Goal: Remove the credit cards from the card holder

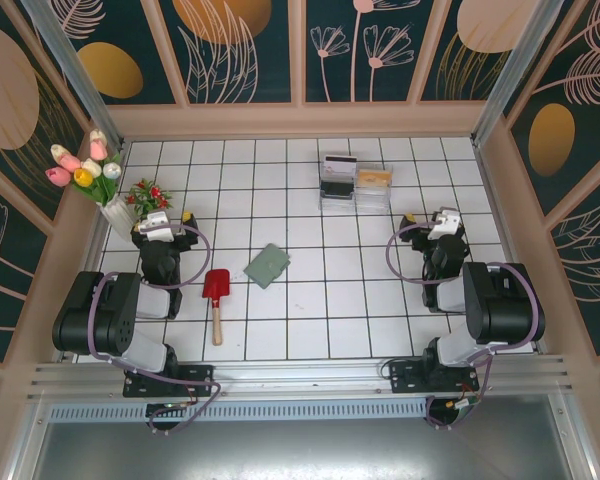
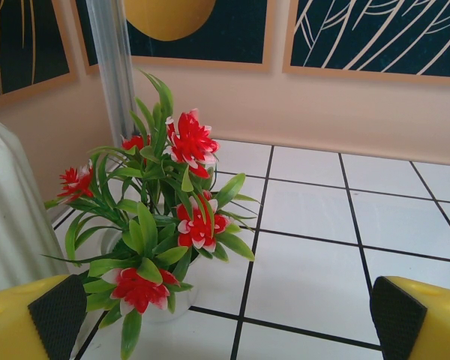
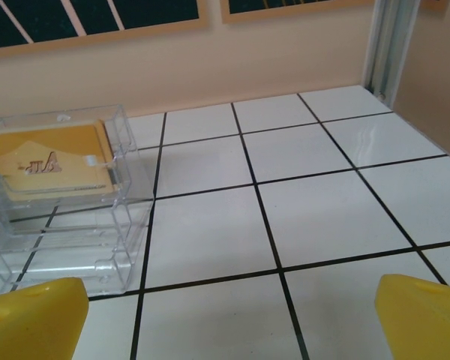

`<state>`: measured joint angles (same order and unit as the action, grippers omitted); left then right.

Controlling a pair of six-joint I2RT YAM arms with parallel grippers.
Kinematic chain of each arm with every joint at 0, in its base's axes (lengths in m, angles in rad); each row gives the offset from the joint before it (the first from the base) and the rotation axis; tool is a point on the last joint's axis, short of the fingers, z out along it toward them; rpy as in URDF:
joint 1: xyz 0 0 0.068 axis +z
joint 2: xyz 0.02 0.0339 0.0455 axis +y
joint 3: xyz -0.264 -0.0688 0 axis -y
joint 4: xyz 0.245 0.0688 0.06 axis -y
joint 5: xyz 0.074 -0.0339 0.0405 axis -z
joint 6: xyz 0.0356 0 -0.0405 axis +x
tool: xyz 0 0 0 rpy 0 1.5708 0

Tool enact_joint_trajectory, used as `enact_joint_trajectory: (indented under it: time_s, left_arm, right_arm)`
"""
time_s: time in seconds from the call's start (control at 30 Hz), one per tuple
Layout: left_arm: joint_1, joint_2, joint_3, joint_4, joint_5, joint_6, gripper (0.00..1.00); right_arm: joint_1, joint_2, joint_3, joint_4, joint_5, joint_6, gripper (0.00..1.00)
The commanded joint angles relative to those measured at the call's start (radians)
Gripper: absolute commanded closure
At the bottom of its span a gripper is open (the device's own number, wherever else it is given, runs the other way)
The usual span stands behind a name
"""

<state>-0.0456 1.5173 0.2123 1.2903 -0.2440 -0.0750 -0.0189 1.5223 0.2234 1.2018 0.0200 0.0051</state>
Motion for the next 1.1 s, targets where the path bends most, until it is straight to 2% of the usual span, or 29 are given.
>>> enact_joint_trajectory:
  time_s: [0.0,0.13,0.27,0.47,0.53,0.63,0.77,0.83,0.97,1.07]
  left_arm:
    - [0.007,-0.039,0.039,-0.072,-0.018,-0.012,0.01]
    - [0.007,-0.103,0.148,-0.337,-0.064,-0.047,0.01]
    - [0.007,-0.136,0.315,-0.683,-0.079,-0.131,0.01]
    - [0.006,-0.192,0.461,-0.978,0.091,-0.327,0.01]
    - [0.003,-0.195,0.507,-1.076,0.133,-0.393,0.01]
    - [-0.003,-0.201,0.533,-1.158,0.192,-0.425,0.01]
    - [-0.019,-0.200,0.545,-1.194,0.384,-0.407,0.02]
    - [-0.043,-0.201,0.553,-1.218,0.445,-0.408,0.01]
    - [-0.125,-0.177,0.580,-1.305,0.501,-0.395,0.02]
    - [-0.182,-0.156,0.581,-1.355,0.543,-0.398,0.05]
  right_arm:
    - [0.006,-0.084,0.028,-0.064,-0.015,-0.007,0.01]
    - [0.053,-0.195,0.054,-0.201,0.080,-0.028,0.01]
    - [0.110,-0.313,0.140,-0.441,0.127,0.030,0.01]
    - [0.180,-0.414,0.295,-0.795,0.181,0.265,0.01]
    - [0.202,-0.409,0.364,-0.944,0.220,0.414,0.01]
    - [0.247,-0.362,0.458,-1.098,0.151,0.519,0.01]
    - [0.370,-0.300,0.514,-1.157,0.163,0.582,0.01]
    - [0.407,-0.262,0.546,-1.172,0.111,0.614,0.01]
    - [0.467,-0.174,0.595,-1.178,0.003,0.681,0.01]
    - [0.505,-0.117,0.616,-1.173,-0.001,0.702,0.01]
